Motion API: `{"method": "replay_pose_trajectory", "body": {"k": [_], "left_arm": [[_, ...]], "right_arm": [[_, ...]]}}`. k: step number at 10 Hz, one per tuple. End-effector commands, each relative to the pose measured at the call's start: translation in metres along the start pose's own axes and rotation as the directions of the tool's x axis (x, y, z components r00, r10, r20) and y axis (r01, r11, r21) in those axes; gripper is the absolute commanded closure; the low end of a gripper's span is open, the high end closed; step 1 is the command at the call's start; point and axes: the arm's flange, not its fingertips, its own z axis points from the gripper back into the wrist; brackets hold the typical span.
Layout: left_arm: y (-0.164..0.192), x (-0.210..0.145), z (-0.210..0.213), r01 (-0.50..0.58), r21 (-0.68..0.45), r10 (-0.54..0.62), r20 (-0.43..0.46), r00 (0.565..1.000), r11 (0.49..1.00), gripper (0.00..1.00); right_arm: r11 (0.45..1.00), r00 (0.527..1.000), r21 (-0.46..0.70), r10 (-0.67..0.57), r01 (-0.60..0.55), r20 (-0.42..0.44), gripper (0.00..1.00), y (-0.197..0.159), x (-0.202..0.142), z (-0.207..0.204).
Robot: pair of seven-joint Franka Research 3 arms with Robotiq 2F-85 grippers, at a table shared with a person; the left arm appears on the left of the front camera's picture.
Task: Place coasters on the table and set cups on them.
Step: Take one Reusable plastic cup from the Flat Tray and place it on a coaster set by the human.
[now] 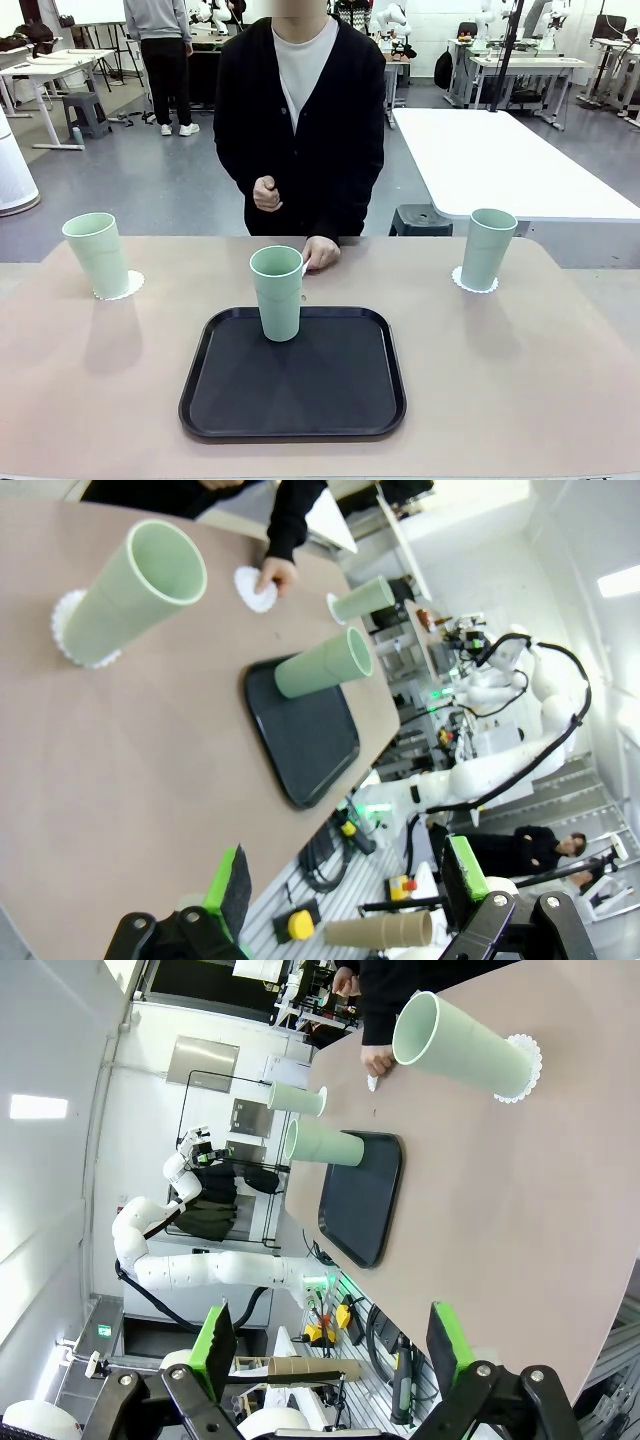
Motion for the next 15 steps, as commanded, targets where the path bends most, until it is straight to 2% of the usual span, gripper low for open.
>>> {"method": "replay_pose_trajectory", "body": {"k": [1,15], "left_arm": [[-0.0018,-0.0011,0.0022,0.003,-0.006,-0.003,-0.002,1.000,1.000,0.00],[-0.0018,-0.0011,0.0022,0.003,-0.006,-0.003,-0.002,1.000,1.000,0.00]], "right_arm": [[1.000,1.000,-0.001,-0.002,0.002,-0.001,0.00,0.0000,-0.0004,-0.0001],[1.000,1.000,-0.001,-0.002,0.002,-0.001,0.00,0.0000,-0.0004,-0.0001]]}}
